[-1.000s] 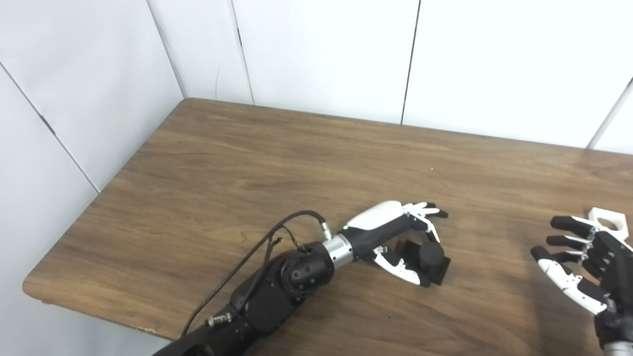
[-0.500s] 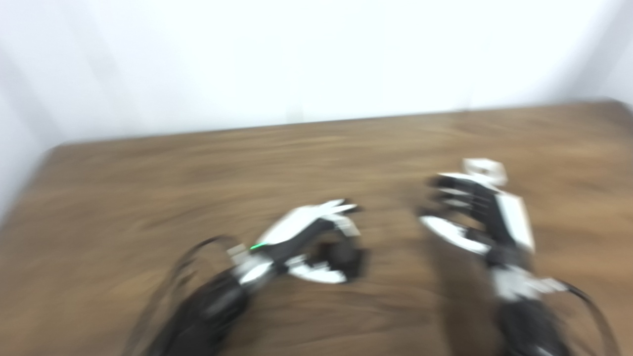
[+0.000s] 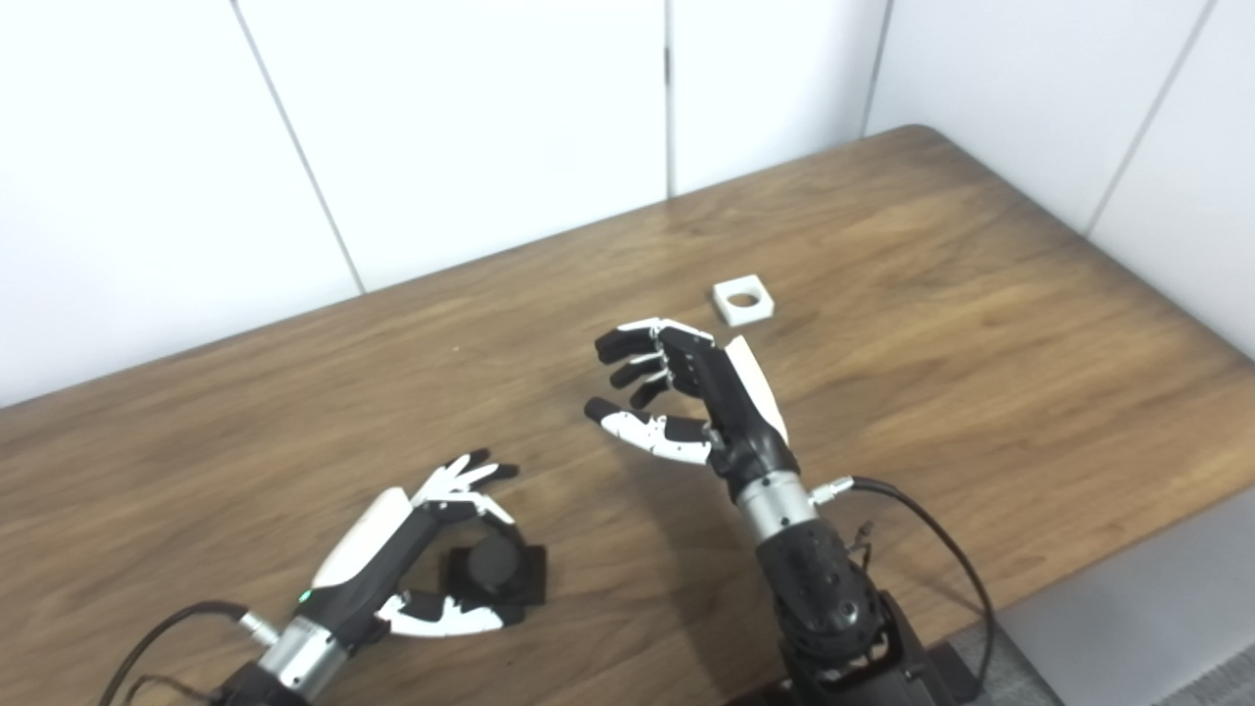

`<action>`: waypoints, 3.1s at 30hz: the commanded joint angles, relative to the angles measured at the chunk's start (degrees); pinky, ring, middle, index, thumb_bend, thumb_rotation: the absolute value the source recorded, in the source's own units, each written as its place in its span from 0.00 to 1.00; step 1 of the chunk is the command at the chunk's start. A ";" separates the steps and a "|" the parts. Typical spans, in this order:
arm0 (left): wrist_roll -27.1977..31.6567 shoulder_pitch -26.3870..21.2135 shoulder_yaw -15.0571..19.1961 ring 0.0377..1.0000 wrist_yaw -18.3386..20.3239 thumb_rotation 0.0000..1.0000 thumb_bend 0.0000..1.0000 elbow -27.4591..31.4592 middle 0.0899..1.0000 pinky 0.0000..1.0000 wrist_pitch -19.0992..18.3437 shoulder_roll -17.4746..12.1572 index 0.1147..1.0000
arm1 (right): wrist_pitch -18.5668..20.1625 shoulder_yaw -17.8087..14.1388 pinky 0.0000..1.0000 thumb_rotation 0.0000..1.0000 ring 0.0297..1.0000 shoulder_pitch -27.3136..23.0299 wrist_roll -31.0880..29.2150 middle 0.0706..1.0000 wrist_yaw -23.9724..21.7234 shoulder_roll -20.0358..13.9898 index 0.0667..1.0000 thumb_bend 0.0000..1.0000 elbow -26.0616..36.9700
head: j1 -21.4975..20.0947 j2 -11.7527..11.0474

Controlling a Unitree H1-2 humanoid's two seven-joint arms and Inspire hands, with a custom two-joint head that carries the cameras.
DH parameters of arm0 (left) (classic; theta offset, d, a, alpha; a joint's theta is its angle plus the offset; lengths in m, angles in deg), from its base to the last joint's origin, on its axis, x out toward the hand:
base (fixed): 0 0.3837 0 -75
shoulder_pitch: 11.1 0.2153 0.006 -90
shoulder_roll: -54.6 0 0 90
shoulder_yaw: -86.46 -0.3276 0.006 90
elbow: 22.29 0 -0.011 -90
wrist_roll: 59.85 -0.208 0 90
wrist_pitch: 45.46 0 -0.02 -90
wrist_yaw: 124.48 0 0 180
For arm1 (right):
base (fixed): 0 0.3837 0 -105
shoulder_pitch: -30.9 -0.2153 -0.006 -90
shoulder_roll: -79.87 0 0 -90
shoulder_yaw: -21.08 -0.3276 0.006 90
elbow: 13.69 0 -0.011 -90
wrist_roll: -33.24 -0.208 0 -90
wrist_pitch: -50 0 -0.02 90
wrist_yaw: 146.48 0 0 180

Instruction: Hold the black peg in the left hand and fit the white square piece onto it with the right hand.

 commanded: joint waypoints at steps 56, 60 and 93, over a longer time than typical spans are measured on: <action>-2.87 3.53 0.38 0.99 2.10 0.05 0.52 -1.06 0.89 1.00 -1.49 -1.27 0.42 | 11.93 14.93 0.75 0.39 0.96 -44.07 15.06 1.00 -45.60 -45.26 0.84 0.97 -33.72 | 3.55 -0.82; -3.10 3.60 0.33 1.00 1.98 0.05 0.52 -1.13 0.89 1.00 -1.49 -1.18 0.42 | 10.72 15.38 0.74 0.41 0.95 -43.84 14.68 1.00 -46.71 -45.19 0.82 1.00 -34.40 | 3.83 -0.65; -3.52 4.11 0.33 1.00 2.54 0.05 0.52 1.07 0.90 1.00 -3.88 -1.49 0.42 | 8.92 15.91 0.77 0.31 0.93 -38.69 14.72 0.94 -40.84 -40.71 0.75 0.88 -37.45 | 6.37 0.96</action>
